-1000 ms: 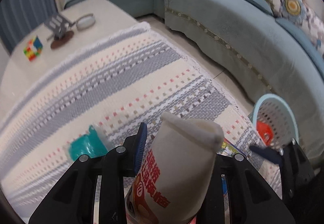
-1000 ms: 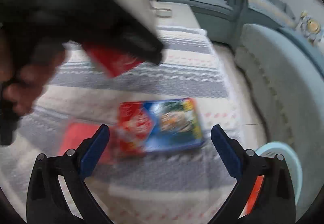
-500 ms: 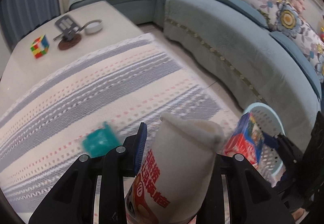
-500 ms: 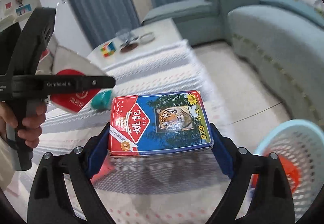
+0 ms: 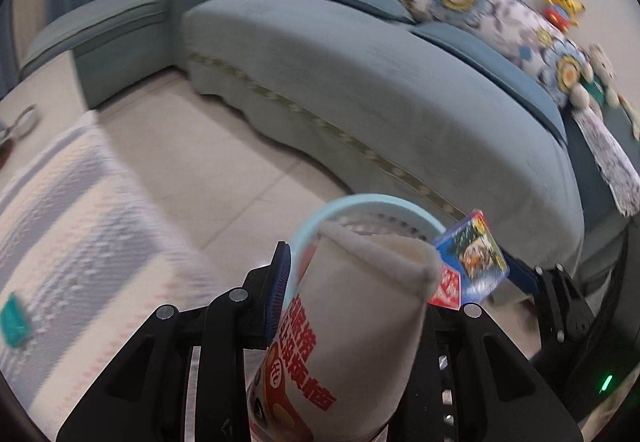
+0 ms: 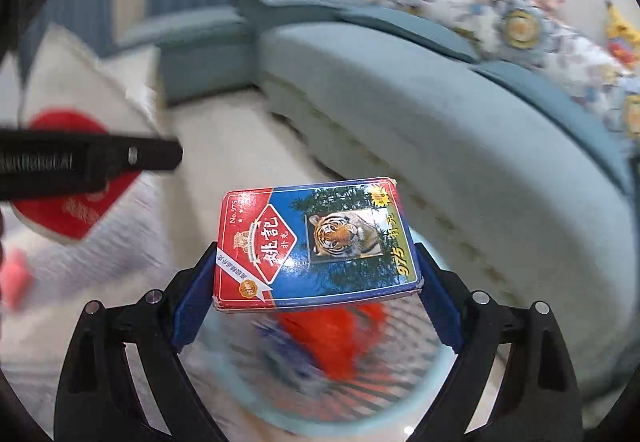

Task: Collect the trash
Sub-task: 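Carry the yogurt cup and card box over the wastebasket and open both tools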

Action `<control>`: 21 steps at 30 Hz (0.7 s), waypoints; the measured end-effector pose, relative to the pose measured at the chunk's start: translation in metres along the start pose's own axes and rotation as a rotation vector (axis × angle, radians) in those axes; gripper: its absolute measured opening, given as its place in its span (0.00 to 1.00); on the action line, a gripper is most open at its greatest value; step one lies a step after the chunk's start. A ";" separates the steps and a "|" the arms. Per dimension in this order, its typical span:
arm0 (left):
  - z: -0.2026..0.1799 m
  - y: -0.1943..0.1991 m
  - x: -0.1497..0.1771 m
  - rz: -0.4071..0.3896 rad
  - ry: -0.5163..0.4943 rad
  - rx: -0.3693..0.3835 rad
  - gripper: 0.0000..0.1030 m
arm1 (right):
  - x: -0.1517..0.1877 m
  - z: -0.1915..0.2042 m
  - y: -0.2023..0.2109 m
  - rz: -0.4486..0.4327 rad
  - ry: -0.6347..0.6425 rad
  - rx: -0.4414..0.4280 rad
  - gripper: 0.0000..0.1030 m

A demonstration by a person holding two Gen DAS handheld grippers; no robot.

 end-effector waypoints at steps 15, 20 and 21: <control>-0.058 -0.035 0.000 0.055 -0.047 0.036 0.28 | 0.039 -0.121 -0.006 0.032 -0.460 -0.089 0.85; -0.056 -0.036 0.002 0.062 -0.050 0.028 0.28 | 0.033 -0.109 -0.005 0.040 -0.413 -0.072 0.86; -0.056 -0.037 0.002 0.065 -0.045 0.031 0.28 | 0.031 -0.107 -0.004 0.036 -0.406 -0.069 0.86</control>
Point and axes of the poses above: each gripper's, at about its wrist camera, not at the fingertips, and y roughly against the way its jaws point, z to its left, x to its underside, the point moved 1 cm from there along -y, roughly the way its jaws point, and after that the axes turned 7 degrees about z, right-handed, at the moved point
